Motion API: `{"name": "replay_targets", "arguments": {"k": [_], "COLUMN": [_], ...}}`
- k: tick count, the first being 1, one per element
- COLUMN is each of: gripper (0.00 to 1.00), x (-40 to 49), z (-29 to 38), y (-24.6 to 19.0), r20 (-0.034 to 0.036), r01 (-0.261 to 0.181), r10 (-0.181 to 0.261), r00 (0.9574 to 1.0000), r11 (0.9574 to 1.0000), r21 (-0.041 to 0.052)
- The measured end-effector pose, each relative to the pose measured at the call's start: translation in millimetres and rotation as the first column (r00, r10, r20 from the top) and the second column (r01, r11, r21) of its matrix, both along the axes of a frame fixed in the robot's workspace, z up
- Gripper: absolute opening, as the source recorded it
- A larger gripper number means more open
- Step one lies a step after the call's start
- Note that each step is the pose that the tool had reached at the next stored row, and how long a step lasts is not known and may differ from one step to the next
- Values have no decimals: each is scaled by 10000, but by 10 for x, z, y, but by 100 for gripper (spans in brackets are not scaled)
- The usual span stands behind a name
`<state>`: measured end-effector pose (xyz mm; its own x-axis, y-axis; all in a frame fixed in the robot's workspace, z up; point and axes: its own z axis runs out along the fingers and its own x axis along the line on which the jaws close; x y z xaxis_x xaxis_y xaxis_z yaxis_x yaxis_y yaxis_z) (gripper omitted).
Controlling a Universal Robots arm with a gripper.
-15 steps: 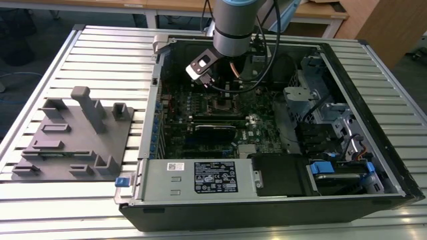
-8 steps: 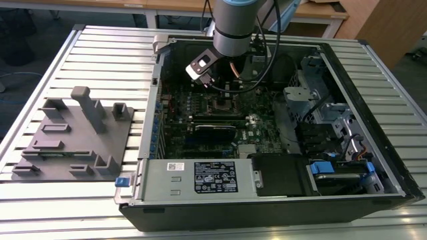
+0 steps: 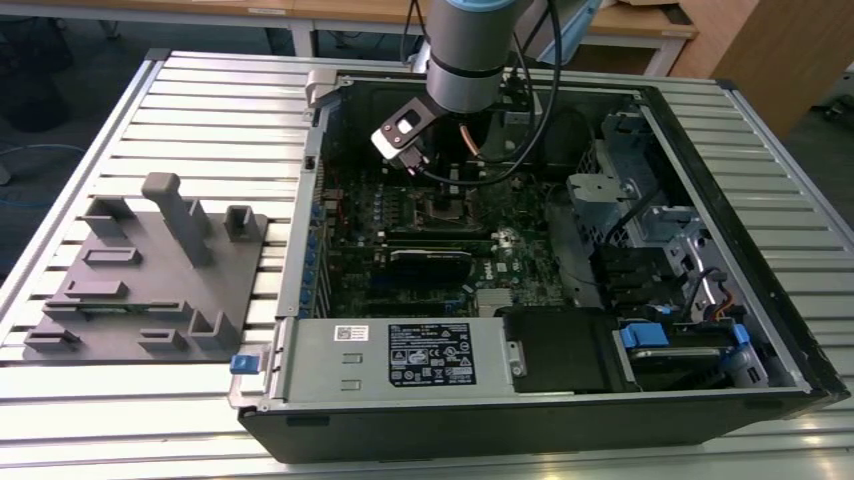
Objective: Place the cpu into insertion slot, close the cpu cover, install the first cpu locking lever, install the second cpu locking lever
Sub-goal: 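Place the cpu into insertion slot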
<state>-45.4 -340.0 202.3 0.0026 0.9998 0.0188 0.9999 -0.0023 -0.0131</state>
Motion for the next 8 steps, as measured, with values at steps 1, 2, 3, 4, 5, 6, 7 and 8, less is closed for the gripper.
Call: {"name": "replay_targets", "arguments": {"k": [1, 2, 3, 4, 5, 6, 7, 8], "gripper": [10, 10, 10, 10, 10, 10, 10, 10], "x": [0, 0, 0, 0, 0, 0, 0, 0], "z": [0, 0, 0, 0, 0, 0, 0, 0], "y": [0, 0, 0, 0, 0, 0, 0, 0], "r20": [-5, -10, -15, -21, -26, -31, -35, -41], "r01": [0, 0, 0, 0, 0, 0, 0, 0], "r10": [0, 0, 0, 0, 0, 0, 0, 0], "r00": [10000, 10000, 10000, 10000, 10000, 10000, 10000, 10000], "r11": [10000, 10000, 10000, 10000, 10000, 10000, 10000, 10000], "r21": [0, 0, 0, -1, -1, -1, 0, -1]}}
